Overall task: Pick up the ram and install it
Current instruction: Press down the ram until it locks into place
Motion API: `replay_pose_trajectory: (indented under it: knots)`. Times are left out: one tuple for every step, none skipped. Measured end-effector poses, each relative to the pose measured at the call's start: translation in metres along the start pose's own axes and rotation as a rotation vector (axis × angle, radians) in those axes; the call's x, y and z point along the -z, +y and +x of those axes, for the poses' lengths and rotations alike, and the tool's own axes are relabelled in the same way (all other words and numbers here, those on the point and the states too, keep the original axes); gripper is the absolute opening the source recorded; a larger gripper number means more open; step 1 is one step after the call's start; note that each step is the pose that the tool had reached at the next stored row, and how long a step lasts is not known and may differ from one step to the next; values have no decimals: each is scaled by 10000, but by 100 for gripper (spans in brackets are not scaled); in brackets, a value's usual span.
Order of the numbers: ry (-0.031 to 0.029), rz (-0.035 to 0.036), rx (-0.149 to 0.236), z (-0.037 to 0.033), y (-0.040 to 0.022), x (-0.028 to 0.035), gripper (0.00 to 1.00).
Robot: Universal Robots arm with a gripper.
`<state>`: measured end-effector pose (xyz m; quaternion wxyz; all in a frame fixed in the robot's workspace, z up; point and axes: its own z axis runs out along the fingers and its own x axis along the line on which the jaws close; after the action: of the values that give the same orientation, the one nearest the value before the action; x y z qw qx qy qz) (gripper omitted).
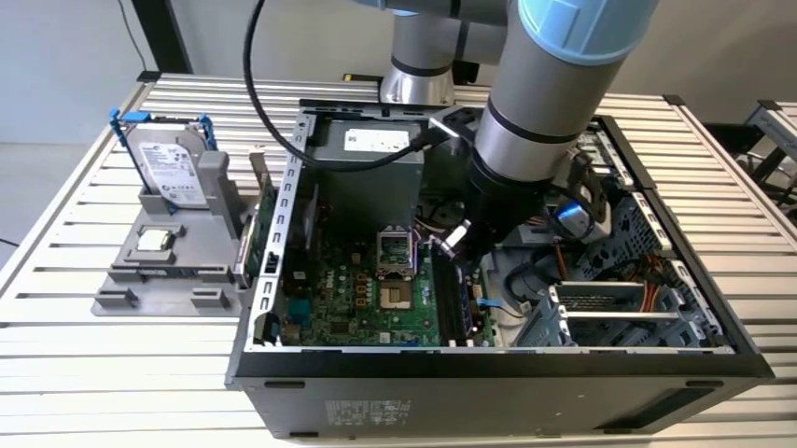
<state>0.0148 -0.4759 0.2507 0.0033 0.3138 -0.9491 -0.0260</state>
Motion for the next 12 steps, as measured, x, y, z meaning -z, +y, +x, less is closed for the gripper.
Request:
replay_pose_trajectory:
  knots:
    - [5, -1, 90, -3, -3, 0, 0]
    - [9, -2, 178, -7, -5, 0, 0]
    - [13, -3, 265, -11, -8, 0, 0]
    - [19, -3, 361, -14, -11, 1, 0]
    - [24, -4, 457, -17, -12, 1, 0]
    - [30, -6, 582, -17, -13, 0, 0]
    - [37, -7, 708, -17, -13, 1, 0]
    - [43, -8, 844, -18, -14, 0, 0]
    - [50, -10, 980, -19, -14, 0, 0]
    - [57, -12, 1116, -19, -14, 1, 0]
    - [63, -14, 1250, -19, -14, 0, 0]
    - [70, -16, 1391, -19, -14, 0, 0]
